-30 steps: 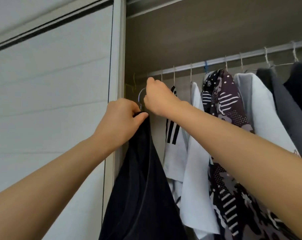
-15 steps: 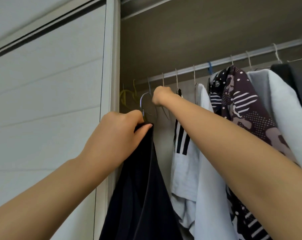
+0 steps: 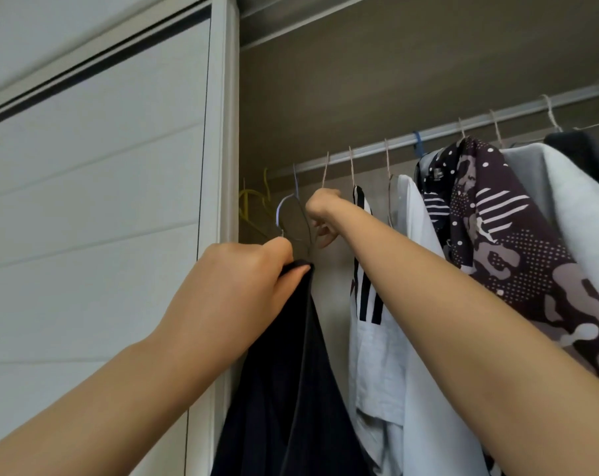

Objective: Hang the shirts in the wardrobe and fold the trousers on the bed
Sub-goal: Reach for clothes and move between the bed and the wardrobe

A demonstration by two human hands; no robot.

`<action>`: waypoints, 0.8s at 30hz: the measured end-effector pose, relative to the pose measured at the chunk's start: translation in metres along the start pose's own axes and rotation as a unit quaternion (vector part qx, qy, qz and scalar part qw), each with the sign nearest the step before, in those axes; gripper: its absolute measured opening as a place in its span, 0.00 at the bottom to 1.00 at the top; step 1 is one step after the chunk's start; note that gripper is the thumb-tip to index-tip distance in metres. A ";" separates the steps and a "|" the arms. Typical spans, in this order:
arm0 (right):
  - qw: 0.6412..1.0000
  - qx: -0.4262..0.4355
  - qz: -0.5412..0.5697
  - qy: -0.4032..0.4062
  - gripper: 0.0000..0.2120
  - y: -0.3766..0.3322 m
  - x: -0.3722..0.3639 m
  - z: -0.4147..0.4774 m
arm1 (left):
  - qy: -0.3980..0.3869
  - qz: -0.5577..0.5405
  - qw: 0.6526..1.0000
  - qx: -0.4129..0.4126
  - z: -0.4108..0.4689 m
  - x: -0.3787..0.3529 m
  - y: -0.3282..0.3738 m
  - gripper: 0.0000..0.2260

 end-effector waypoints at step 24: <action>0.987 0.144 -0.069 0.034 0.16 0.063 0.042 -0.205 | -0.147 0.031 0.988 0.039 -0.019 0.008 0.027 0.14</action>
Point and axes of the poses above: each hand's wrist, its own z-axis towards the middle knuckle, its own x-axis out of the back of the hand, y = z × x, the point moved 1 cm from there along z, towards the middle knuckle, and after that the axes turned 10 degrees about -x, right-handed, at the moved point
